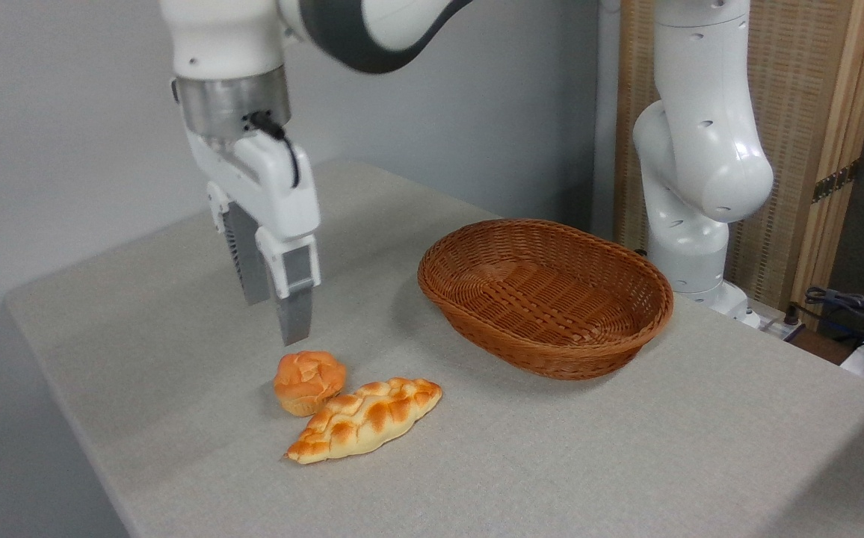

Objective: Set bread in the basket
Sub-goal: 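Lower the open gripper down onto the small round orange bun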

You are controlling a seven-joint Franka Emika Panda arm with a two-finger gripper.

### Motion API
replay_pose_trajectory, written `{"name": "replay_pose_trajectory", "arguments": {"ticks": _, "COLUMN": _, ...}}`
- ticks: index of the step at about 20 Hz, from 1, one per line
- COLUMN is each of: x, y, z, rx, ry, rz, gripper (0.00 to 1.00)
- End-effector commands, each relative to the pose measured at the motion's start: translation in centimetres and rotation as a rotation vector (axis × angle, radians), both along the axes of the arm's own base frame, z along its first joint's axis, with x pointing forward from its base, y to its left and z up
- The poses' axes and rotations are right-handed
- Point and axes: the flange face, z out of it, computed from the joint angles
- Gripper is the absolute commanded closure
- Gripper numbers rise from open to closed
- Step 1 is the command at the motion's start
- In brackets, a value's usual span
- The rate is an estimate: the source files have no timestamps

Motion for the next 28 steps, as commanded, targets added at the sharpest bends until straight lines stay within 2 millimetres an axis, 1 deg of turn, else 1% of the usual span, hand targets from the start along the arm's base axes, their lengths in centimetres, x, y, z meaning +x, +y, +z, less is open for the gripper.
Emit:
{"name": "replay_pose_trajectory", "arguments": {"ticks": 1, "x": 0.2, "y": -3.7, "z": -3.3, "rx": -0.001, "ry": 0.038, "rz": -0.062, "gripper": 0.0}}
{"name": "replay_pose_trajectory", "arguments": {"ticks": 2, "x": 0.1, "y": -4.3, "z": -4.2, "rx": 0.003, "ry": 0.052, "rz": -0.072, "gripper": 0.0}}
{"name": "replay_pose_trajectory", "arguments": {"ticks": 3, "x": -0.1, "y": -5.2, "z": -5.4, "rx": 0.007, "ry": 0.077, "rz": -0.085, "gripper": 0.0}}
{"name": "replay_pose_trajectory", "arguments": {"ticks": 4, "x": -0.3, "y": -5.6, "z": -6.7, "rx": 0.014, "ry": 0.099, "rz": -0.092, "gripper": 0.0}}
{"name": "replay_pose_trajectory", "arguments": {"ticks": 5, "x": -0.1, "y": -5.6, "z": -8.0, "rx": 0.022, "ry": 0.116, "rz": -0.089, "gripper": 0.0}}
{"name": "replay_pose_trajectory", "arguments": {"ticks": 6, "x": 0.5, "y": -5.6, "z": -9.3, "rx": 0.031, "ry": 0.118, "rz": -0.085, "gripper": 0.0}}
{"name": "replay_pose_trajectory", "arguments": {"ticks": 7, "x": 0.9, "y": -5.2, "z": -10.1, "rx": 0.035, "ry": 0.115, "rz": -0.082, "gripper": 0.0}}
{"name": "replay_pose_trajectory", "arguments": {"ticks": 12, "x": 0.8, "y": -5.1, "z": -10.5, "rx": 0.038, "ry": 0.129, "rz": -0.095, "gripper": 0.0}}
{"name": "replay_pose_trajectory", "arguments": {"ticks": 15, "x": 0.3, "y": -5.5, "z": -11.8, "rx": 0.047, "ry": 0.172, "rz": -0.102, "gripper": 0.0}}
{"name": "replay_pose_trajectory", "arguments": {"ticks": 17, "x": 0.2, "y": -5.7, "z": -12.2, "rx": 0.051, "ry": 0.181, "rz": -0.107, "gripper": 0.0}}
{"name": "replay_pose_trajectory", "arguments": {"ticks": 22, "x": 0.2, "y": -5.8, "z": -12.2, "rx": 0.05, "ry": 0.181, "rz": -0.107, "gripper": 0.0}}
{"name": "replay_pose_trajectory", "arguments": {"ticks": 23, "x": 0.2, "y": -5.8, "z": -12.3, "rx": 0.051, "ry": 0.182, "rz": -0.107, "gripper": 0.06}}
{"name": "replay_pose_trajectory", "arguments": {"ticks": 24, "x": 0.2, "y": -5.9, "z": -12.3, "rx": 0.051, "ry": 0.182, "rz": -0.105, "gripper": 0.22}}
{"name": "replay_pose_trajectory", "arguments": {"ticks": 25, "x": 0.2, "y": -5.9, "z": -12.3, "rx": 0.051, "ry": 0.182, "rz": -0.104, "gripper": 0.32}}
{"name": "replay_pose_trajectory", "arguments": {"ticks": 26, "x": 0.2, "y": -6.0, "z": -12.3, "rx": 0.049, "ry": 0.183, "rz": -0.102, "gripper": 0.47}}
{"name": "replay_pose_trajectory", "arguments": {"ticks": 27, "x": 0.2, "y": -5.9, "z": -12.3, "rx": 0.05, "ry": 0.184, "rz": -0.102, "gripper": 0.47}}
{"name": "replay_pose_trajectory", "arguments": {"ticks": 28, "x": 0.1, "y": -6.4, "z": -12.7, "rx": 0.051, "ry": 0.189, "rz": -0.109, "gripper": 0.46}}
